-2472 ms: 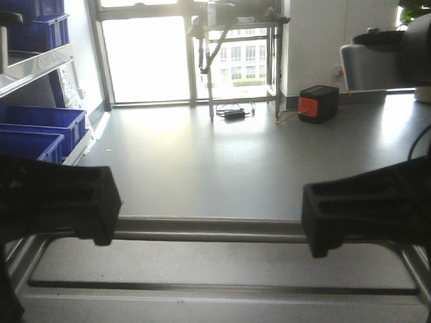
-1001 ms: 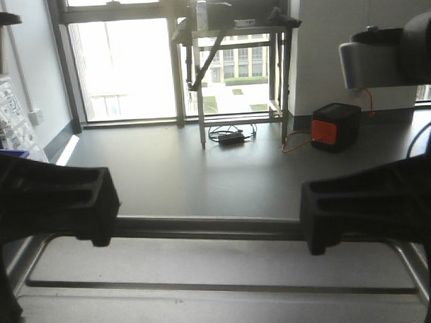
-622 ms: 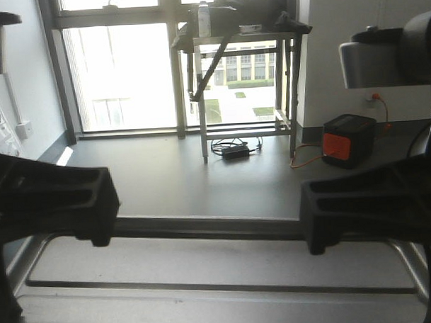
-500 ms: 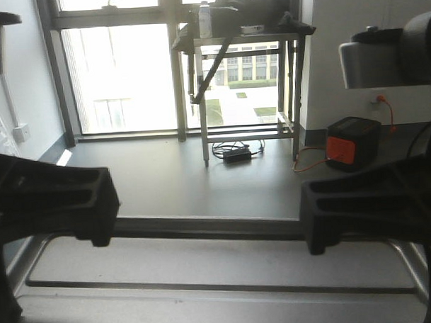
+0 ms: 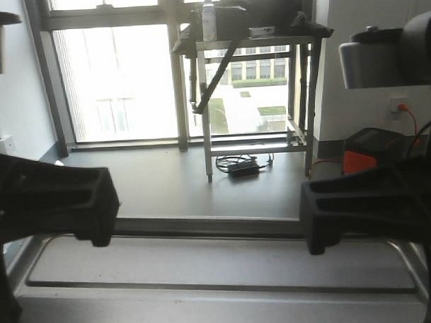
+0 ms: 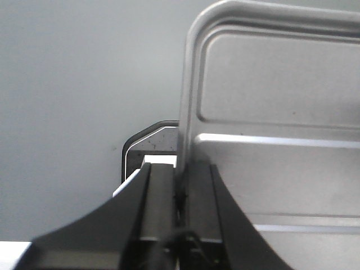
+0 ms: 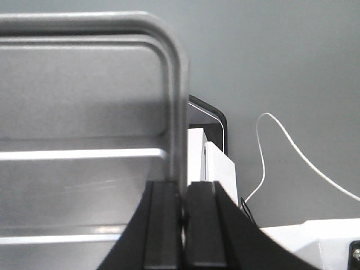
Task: Grab silver tray and stack on right shelf
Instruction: 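Hold the tray in both grippers while the base turns and drives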
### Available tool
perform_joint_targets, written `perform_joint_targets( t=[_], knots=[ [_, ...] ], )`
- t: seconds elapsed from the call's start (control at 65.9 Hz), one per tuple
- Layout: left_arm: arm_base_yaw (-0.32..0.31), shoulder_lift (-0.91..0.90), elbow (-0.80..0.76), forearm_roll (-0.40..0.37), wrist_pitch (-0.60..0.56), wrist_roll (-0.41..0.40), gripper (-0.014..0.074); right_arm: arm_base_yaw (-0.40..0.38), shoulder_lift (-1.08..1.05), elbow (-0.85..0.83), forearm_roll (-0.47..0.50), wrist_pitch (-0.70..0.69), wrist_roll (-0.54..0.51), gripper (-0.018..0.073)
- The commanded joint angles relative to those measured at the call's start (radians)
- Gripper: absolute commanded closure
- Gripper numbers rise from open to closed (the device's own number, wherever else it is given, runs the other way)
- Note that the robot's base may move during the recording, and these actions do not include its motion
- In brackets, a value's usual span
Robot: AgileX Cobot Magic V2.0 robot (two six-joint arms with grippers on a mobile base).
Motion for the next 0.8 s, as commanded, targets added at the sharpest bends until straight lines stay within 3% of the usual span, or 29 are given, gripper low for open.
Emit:
perform_joint_targets(
  t=[0.0,0.789],
  knots=[
    [0.003,-0.021,-0.009,0.08,0.342,-0.003,0.0697,-0.011,-0.021,-0.005,-0.089,0.279,-0.009,0.0489],
    [0.003,-0.021,-0.009,0.08,0.342,-0.003,0.0697,-0.011,-0.021,-0.005,-0.089,0.279,-0.009,0.0489]
  ],
)
